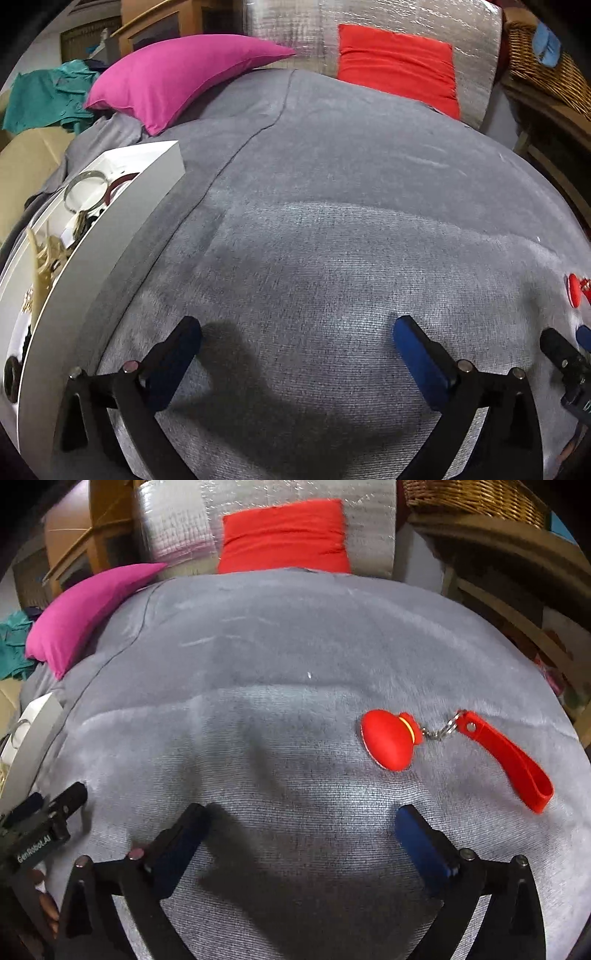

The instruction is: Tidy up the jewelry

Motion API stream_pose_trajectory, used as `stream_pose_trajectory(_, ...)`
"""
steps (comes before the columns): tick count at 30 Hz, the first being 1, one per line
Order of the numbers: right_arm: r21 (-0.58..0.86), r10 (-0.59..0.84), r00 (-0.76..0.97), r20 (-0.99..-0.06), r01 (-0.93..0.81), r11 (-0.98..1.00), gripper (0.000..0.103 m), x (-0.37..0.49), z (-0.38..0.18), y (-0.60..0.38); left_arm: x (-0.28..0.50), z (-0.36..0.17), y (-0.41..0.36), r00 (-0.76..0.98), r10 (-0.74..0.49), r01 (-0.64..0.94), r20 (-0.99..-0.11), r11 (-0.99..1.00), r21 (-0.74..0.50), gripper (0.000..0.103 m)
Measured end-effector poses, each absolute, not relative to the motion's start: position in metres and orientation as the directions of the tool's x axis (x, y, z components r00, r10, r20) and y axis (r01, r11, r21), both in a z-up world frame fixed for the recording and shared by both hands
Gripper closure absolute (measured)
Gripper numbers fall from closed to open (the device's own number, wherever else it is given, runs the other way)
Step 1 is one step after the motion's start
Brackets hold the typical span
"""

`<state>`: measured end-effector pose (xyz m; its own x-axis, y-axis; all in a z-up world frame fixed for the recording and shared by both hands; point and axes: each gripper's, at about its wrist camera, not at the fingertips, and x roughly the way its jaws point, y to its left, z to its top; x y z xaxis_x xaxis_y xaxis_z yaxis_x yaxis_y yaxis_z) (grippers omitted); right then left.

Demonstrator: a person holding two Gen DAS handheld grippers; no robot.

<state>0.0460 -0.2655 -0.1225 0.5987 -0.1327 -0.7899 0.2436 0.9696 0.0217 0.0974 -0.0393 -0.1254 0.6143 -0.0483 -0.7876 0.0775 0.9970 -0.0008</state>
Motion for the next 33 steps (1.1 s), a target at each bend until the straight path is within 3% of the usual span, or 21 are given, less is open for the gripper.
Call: stream_pose_trajectory(33,0.036,-0.121,0.607,-0.785,0.240,0.970,0.000,0.038,-0.125,-0.266,0.098,-0.127,-0.035,0.615,-0.080,0.078,-0.784,0.996,-0.041,0.000)
